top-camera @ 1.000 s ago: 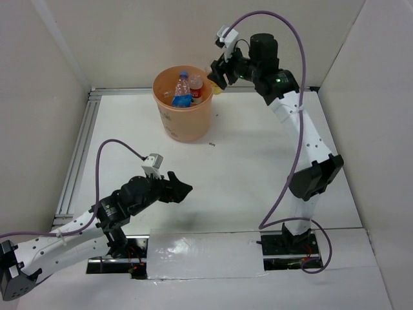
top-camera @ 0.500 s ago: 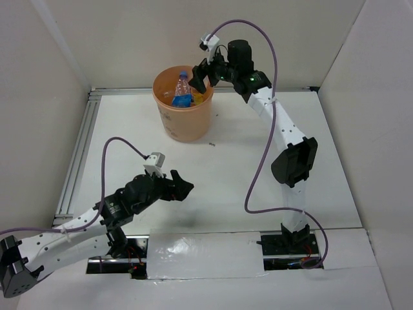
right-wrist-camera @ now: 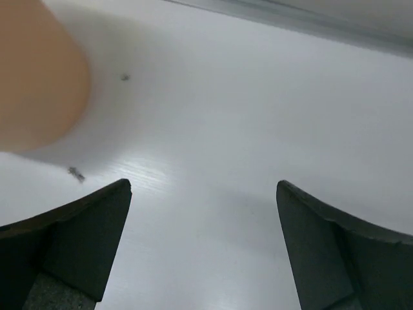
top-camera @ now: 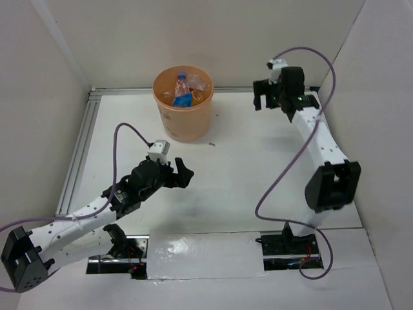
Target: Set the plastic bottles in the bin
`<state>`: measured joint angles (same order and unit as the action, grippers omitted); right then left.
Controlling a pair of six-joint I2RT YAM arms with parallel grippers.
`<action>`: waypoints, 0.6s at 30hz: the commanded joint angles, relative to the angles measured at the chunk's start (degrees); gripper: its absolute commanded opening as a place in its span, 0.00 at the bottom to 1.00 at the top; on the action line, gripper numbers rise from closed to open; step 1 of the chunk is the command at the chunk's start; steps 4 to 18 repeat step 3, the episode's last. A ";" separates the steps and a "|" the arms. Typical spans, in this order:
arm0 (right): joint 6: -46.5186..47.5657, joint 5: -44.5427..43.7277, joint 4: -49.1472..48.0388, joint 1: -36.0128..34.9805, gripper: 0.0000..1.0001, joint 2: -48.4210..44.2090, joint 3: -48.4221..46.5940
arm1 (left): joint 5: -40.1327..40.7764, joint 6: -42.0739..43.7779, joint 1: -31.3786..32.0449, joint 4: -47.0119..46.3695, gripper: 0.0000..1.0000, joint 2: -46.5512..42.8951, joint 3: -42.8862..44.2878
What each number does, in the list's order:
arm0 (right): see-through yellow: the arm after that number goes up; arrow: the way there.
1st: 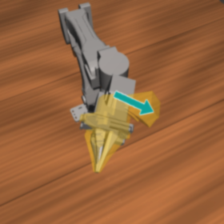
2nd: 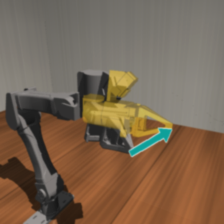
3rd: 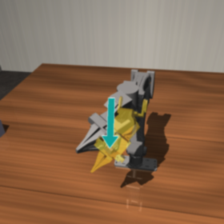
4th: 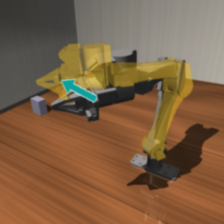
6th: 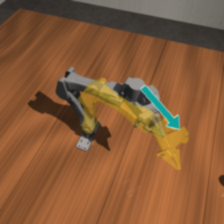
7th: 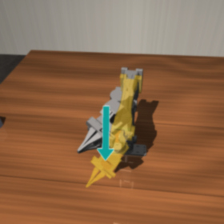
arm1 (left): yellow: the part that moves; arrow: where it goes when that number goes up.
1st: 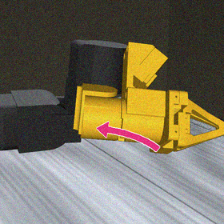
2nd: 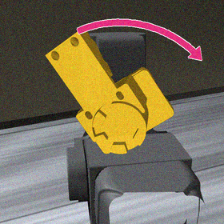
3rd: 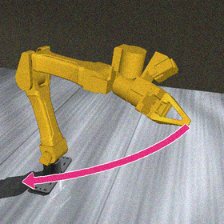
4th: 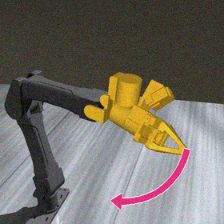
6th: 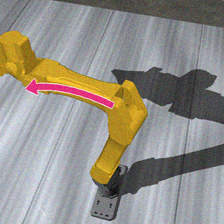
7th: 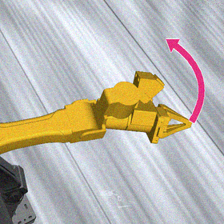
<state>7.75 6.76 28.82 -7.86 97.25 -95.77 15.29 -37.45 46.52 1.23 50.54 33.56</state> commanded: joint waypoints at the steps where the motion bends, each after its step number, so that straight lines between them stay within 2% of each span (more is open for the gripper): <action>1: -3.96 -8.77 -4.20 0.65 1.00 -14.08 14.34 | -3.67 3.00 -3.10 -4.04 1.00 1.05 1.42; 3: -2.05 -7.13 -6.31 2.75 1.00 -19.18 25.12 | -5.00 4.31 -5.64 -4.05 1.00 2.01 1.42; 18: -2.05 -7.13 -6.31 2.75 1.00 -19.18 25.12 | -5.00 4.31 -5.64 -4.05 1.00 2.01 1.42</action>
